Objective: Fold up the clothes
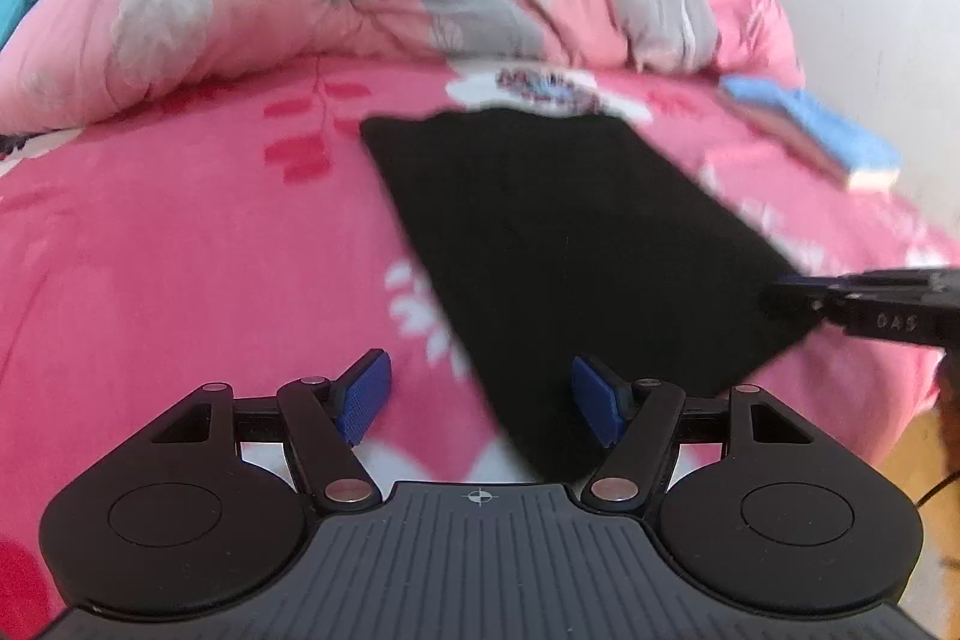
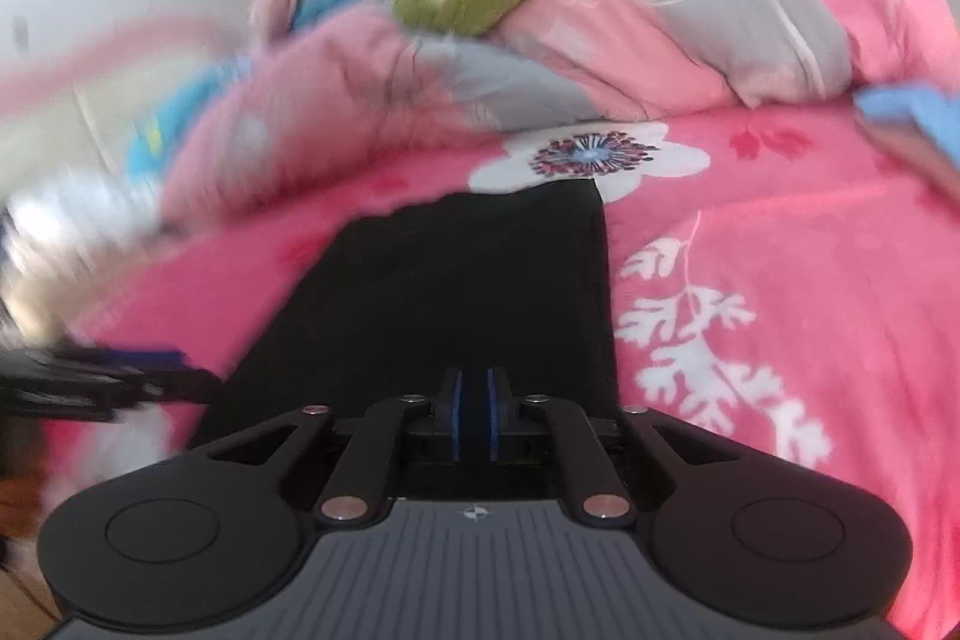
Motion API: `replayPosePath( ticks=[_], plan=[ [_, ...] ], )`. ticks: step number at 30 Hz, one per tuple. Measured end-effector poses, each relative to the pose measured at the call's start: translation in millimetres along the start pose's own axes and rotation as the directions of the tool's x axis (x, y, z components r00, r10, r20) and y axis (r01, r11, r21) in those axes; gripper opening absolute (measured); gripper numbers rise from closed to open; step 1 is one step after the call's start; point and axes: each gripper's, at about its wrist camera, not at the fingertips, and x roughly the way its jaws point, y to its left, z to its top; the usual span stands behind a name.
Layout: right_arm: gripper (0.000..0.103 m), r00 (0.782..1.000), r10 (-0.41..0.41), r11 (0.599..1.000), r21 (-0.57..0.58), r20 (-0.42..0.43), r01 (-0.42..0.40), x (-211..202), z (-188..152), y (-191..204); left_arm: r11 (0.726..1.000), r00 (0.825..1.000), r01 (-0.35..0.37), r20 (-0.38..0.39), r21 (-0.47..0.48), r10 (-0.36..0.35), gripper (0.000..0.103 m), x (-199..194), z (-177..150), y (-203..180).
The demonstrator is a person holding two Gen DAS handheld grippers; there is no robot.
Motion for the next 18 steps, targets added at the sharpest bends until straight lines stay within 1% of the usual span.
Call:
replayPosePath(
  ticks=[1,3,5,7,8,9,11,13,15,17,18],
  plan=[
    [0.014,1.0,-0.017,1.0,0.001,-0.023,0.017,1.2,-7.2,-2.0,1.0,1.0,-0.011,0.021,0.027,0.01,0.067,-2.0,-8.0,-3.6],
    [0.014,1.0,-0.018,1.0,0.014,-0.024,0.019,-11.8,-23.6,-8.5,0.997,0.998,-0.023,0.057,0.067,0.02,0.067,-9.9,-19.0,-7.3],
    [0.015,0.997,-0.042,0.999,0.013,-0.063,0.043,-29.0,-34.9,-9.5,0.998,0.997,-0.02,0.073,0.066,0.015,0.067,-14.9,-25.7,-6.3],
    [0.016,0.994,-0.073,0.997,-0.011,-0.08,0.073,-42.8,-33.1,-2.3,0.999,0.997,-0.004,0.081,0.051,-0.001,0.067,-19.7,-30.2,-2.5],
    [0.016,0.994,-0.078,0.997,-0.029,-0.077,0.076,-47.8,-27.7,3.6,0.999,0.996,0.005,0.085,0.043,-0.009,0.067,-22.1,-32.4,-0.6],
    [0.016,0.996,-0.064,0.997,-0.039,-0.065,0.062,-47.7,-19.8,10.9,0.999,0.996,0.008,0.085,0.042,-0.012,0.067,-24.3,-34.6,-0.1],
    [0.016,0.999,-0.019,0.999,-0.051,-0.031,0.017,-42.3,-1.4,26.8,0.999,0.997,0.009,0.08,0.053,-0.014,0.067,-30.1,-39.2,-0.4],
    [0.016,0.999,0.028,0.998,-0.057,-0.031,-0.03,-25.6,12.8,45.9,0.998,0.997,0.004,0.076,0.062,-0.009,0.067,-36.7,-45.3,-1.0],
    [0.016,0.996,0.057,0.994,-0.085,-0.069,-0.062,0.0,21.4,69.4,0.998,0.997,0.005,0.077,0.07,-0.01,0.067,-42.8,-50.3,-0.2],
    [0.016,0.988,0.057,0.99,-0.121,-0.142,-0.075,22.4,18.7,82.4,0.997,0.997,0.008,0.079,0.074,-0.014,0.067,-48.6,-54.0,1.3],
    [0.016,0.983,0.041,0.989,-0.135,-0.178,-0.066,29.8,14.0,85.3,0.997,0.996,0.012,0.082,0.073,-0.018,0.067,-51.8,-54.2,2.9]
  ],
)
